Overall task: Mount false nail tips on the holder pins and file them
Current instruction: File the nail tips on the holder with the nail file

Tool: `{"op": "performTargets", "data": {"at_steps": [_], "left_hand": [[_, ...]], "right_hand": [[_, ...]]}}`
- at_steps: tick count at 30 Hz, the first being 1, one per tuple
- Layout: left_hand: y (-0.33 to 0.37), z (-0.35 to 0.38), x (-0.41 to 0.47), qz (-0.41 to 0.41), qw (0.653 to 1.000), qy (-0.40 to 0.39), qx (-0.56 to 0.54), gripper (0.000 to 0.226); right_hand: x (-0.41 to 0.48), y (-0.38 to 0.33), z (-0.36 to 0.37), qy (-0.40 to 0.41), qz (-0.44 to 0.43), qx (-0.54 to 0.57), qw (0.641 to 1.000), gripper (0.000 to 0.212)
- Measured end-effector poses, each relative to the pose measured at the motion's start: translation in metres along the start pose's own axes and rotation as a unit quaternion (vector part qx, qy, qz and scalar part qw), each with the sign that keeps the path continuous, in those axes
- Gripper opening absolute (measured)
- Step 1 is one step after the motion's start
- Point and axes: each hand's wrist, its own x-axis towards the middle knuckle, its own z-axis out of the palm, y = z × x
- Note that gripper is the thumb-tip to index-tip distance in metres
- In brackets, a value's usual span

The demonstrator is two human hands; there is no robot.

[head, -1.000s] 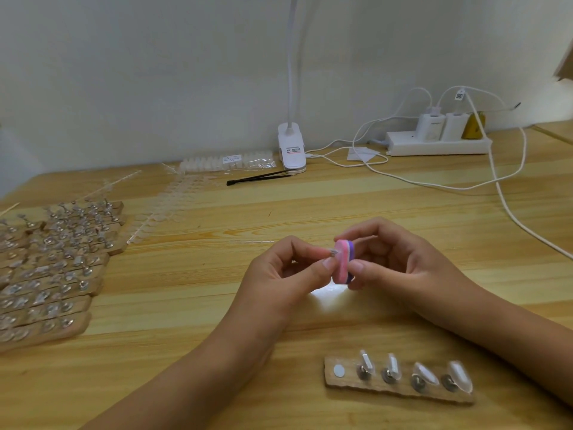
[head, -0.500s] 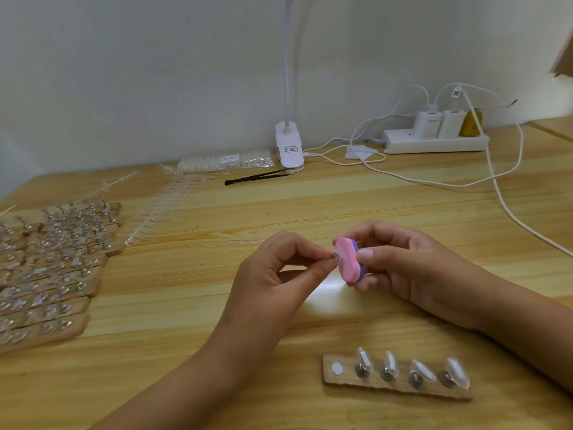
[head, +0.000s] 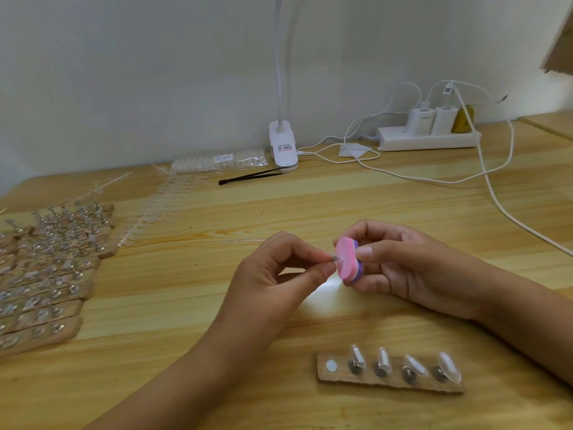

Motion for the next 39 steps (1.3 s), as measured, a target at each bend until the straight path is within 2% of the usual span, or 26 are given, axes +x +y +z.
{"op": "performTargets", "data": {"at_steps": [2,6,10,16,20,28,31,35,39], "left_hand": [[-0.0009,-0.0017,0.0006,-0.001,1.000,0.001,0.004,0.003],[-0.0010,-0.0035,0.0005,0.001,1.000,0.000,0.009,0.004],[-0.0016,-0.0014,-0.0003,0.010,1.000,-0.003,0.016,0.005],[-0.0016,0.0014,-0.0013,0.026,1.000,0.005,0.014,0.005],[-0.0020,0.0012,-0.0017,0.052,0.998,0.005,0.035,0.010],[0.0006,0.0021,-0.0039,0.077,0.995,0.017,0.066,0.003],[-0.0004,0.0024,-0.0038,0.061,0.996,0.026,0.063,0.003],[-0.0005,0.0006,-0.0029,0.034,0.998,0.039,0.039,0.016],[0.0001,0.0001,-0.0019,0.007,0.999,0.040,0.024,0.008]], "right_hand": [[-0.0002,0.0002,-0.0010,0.007,-0.003,-0.006,1.000,0.017],[-0.0019,-0.0010,0.0012,-0.029,0.017,-0.009,0.999,0.016],[-0.0003,-0.0002,0.0002,0.013,0.011,0.005,1.000,0.020],[-0.0030,-0.0022,-0.0021,-0.061,0.033,-0.002,0.998,0.023],[-0.0009,-0.0011,-0.0037,-0.017,0.007,-0.019,1.000,0.025],[-0.0009,-0.0001,-0.0031,-0.005,-0.010,-0.023,1.000,0.026],[-0.0005,0.0001,-0.0019,-0.009,-0.018,-0.019,1.000,0.027],[0.0002,-0.0001,-0.0010,0.023,-0.047,0.002,0.999,0.025],[-0.0013,-0.0003,0.0019,0.007,-0.024,-0.015,1.000,0.023]]}}
